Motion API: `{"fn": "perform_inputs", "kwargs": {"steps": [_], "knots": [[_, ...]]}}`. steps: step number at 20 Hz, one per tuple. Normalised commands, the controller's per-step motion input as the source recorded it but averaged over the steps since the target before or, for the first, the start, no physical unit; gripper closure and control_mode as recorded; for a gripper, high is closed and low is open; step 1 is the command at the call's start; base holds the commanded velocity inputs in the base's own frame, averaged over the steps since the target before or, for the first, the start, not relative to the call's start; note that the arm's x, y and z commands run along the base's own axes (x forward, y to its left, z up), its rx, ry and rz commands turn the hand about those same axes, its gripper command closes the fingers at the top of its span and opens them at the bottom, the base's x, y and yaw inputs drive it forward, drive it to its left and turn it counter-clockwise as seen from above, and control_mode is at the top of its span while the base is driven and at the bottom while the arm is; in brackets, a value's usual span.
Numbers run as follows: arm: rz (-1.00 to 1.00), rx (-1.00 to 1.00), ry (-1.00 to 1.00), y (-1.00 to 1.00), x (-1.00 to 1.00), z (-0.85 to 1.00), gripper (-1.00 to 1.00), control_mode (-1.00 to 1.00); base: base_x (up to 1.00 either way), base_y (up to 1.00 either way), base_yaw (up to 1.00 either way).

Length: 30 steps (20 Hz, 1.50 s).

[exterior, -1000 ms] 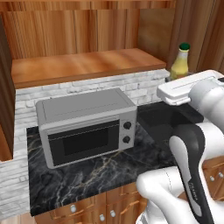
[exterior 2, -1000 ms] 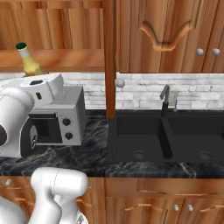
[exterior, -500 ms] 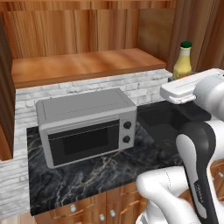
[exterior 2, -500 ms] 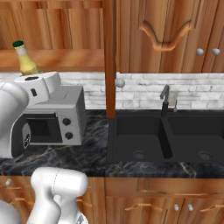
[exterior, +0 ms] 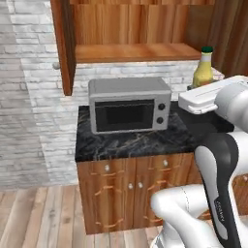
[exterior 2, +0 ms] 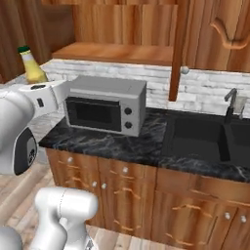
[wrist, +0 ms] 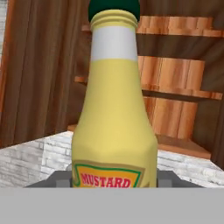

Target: Move the mayonnaise and mustard from the cabinet to the dining counter.

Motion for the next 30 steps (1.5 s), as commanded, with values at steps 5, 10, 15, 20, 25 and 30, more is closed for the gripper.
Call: {"fn": "perform_inputs", "kwargs": {"steps": [5, 10, 15, 20, 25, 30], "knots": [[0.00, 0.00, 0.00, 0.00, 0.00, 0.00, 1.00, 1.00, -0.46, 0.20, 0.98], [0.00, 0.00, 0.00, 0.00, 0.00, 0.00, 1.00, 1.00, -0.32, 0.00, 1.00], [0.00, 0.00, 0.00, 0.00, 0.00, 0.00, 1.00, 1.00, -0.52, 0.05, 1.00], [0.00, 0.00, 0.00, 0.00, 0.00, 0.00, 1.00, 1.00, -0.47, 0.19, 1.00], [0.00, 0.00, 0.00, 0.00, 0.00, 0.00, 1.00, 1.00, -0.39, 0.44, 0.92], [0.00, 0.00, 0.00, 0.00, 0.00, 0.00, 1.00, 1.00, -0.02, 0.16, 0.64]]}}
